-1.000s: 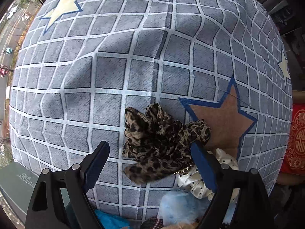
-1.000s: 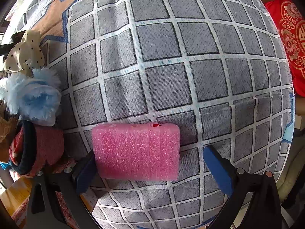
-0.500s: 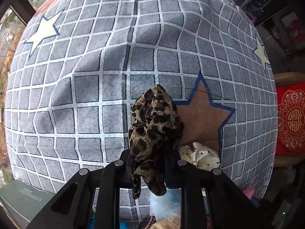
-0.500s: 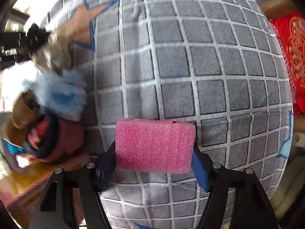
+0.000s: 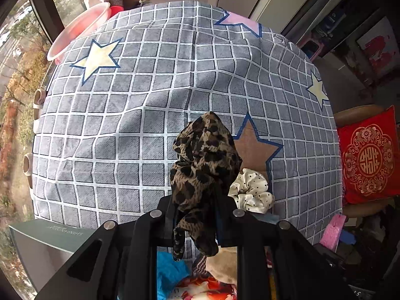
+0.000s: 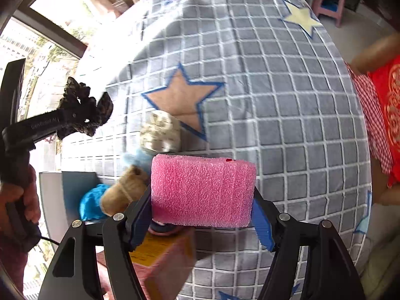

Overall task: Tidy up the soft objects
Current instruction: 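Carry the pink foam block with the right tool while the left tool carries the scrunchie to the box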

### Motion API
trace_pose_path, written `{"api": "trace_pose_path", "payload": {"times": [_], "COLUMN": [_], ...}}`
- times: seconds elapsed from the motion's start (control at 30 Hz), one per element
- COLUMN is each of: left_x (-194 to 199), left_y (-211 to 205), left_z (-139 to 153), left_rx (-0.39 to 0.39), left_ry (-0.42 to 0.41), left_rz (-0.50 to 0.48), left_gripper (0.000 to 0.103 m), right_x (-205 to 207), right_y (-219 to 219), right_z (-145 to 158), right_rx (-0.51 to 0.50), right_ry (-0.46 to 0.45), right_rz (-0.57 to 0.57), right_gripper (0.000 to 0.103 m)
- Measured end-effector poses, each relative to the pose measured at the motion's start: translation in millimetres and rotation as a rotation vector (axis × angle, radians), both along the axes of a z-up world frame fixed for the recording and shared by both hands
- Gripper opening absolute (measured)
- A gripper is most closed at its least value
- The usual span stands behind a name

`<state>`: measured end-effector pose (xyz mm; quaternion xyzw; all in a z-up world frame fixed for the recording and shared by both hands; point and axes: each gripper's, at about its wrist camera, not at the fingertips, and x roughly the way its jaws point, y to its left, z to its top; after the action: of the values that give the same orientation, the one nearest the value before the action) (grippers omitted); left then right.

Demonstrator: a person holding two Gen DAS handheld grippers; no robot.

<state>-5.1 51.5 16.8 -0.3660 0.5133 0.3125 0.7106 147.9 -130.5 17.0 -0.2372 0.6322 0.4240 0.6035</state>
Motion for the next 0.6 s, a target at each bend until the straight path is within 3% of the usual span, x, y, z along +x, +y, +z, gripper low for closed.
{"api": "trace_pose_path", "payload": {"times": [0.3,0.6], "left_x": [-46,-84], "left_y": [-43,-116], "left_z": [38,55], "left_rx": [0.044,0.03], "left_ry": [-0.033,-0.053], "left_rz": [-0.045,-0.132], "left_gripper": [0.023,0.023], "right_x": [-34,-69], "right_y": [18,-5], "right_z": [37,70], "right_rx": [0.047,0.064], "right_ry": [-0.018,-0.033], "right_rz": [0.083,0.124], "right_gripper": [0.071,0.071]}}
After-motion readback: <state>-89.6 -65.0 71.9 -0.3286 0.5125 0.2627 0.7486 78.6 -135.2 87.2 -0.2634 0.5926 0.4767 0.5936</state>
